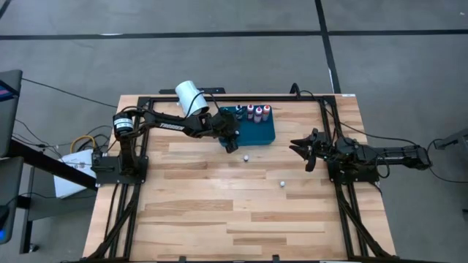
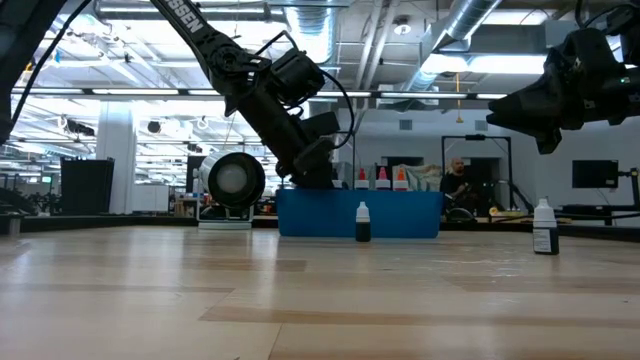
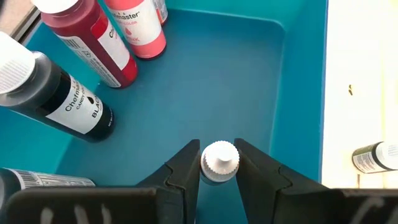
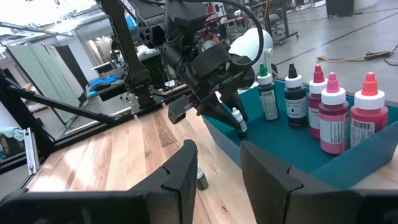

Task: Pick & Place food coloring
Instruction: Put the small dark green food coloring bottle into the blue bin

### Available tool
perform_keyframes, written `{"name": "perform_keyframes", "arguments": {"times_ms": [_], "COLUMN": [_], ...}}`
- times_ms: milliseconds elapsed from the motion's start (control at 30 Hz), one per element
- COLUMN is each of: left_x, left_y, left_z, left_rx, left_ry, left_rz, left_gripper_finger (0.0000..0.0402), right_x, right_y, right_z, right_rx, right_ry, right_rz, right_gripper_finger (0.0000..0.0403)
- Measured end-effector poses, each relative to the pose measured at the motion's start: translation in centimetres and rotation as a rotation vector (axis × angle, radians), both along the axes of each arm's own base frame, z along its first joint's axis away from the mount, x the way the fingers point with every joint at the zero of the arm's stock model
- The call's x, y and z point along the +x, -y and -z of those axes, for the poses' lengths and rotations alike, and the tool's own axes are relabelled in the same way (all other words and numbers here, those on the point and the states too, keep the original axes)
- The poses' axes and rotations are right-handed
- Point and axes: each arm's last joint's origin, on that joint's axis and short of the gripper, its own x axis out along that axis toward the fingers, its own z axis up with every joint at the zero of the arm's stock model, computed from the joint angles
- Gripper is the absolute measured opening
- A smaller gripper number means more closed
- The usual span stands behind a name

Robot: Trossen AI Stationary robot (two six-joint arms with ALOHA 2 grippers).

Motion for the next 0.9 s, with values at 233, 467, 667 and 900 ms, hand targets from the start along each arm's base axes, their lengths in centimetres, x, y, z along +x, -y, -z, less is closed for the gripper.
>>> {"name": "perform_keyframes", "arguments": {"times_ms": [233,467,667,900], "left_x": [0.00,0.00,0.00,-0.03], "left_y": [0.00,0.01,0.00,-0.09], "left_z": [-0.01,-0.02,-0.02,-0.02], "left_rx": [0.001,0.009,0.017,0.030], "left_ry": [0.000,-0.003,-0.006,-0.011], "left_rz": [0.000,0.007,0.015,-0.001], "left_gripper_finger": [0.0085,0.0085,0.0085,0.0119], "right_x": [0.00,0.00,0.00,0.00], "right_y": [0.00,0.00,0.00,0.00], "right_z": [0.00,0.00,0.00,0.01], "right_rx": [0.000,0.000,0.000,0.000], "right_ry": [0.000,0.000,0.000,0.000], "right_rz": [0.000,0.000,0.000,0.000], "right_gripper_finger": [0.0111,0.0111,0.0111,0.0111]}}
